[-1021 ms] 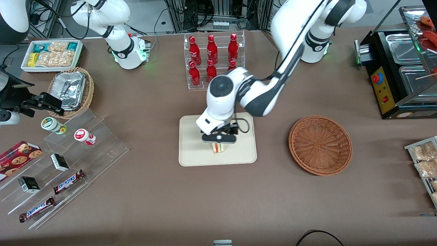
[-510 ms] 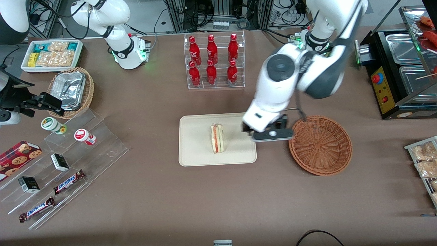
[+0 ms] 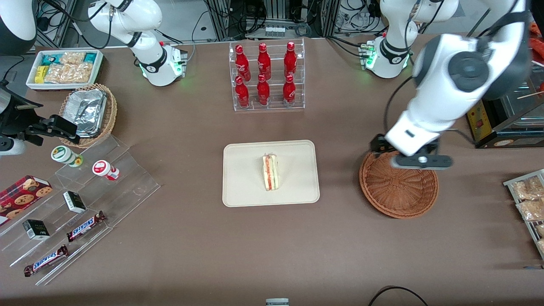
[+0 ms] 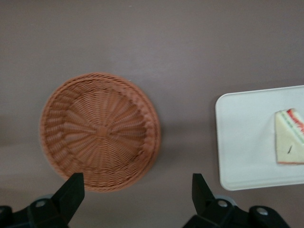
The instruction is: Place sandwich from basket to tray
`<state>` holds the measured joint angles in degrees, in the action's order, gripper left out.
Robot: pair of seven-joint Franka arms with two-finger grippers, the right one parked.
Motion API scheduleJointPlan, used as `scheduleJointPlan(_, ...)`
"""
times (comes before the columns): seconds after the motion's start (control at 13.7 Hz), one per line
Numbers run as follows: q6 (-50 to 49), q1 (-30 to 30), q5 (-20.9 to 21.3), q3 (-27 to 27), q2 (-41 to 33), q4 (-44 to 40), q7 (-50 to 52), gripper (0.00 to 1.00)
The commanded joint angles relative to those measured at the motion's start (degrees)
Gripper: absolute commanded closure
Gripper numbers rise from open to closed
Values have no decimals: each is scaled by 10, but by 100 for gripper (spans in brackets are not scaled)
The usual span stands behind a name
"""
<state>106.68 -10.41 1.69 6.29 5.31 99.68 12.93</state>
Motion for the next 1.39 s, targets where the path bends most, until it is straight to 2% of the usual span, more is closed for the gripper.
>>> scheduleJointPlan(0.0,-27,46,-11,7,-39,18,-57,0)
scheduleJointPlan(0.15,-46,88,-13,7,-51,14,-107,0)
scheduleJointPlan(0.44,-61,115,-16,7,-69,2,-116,0)
scheduleJointPlan(0.58,-65,115,-28,6,-66,-13,-112,0)
scheduleJointPlan(0.88,-99,116,-26,5,-49,-57,-112,0)
scheduleJointPlan(1.31,-113,115,-20,-13,-51,-63,-115,0)
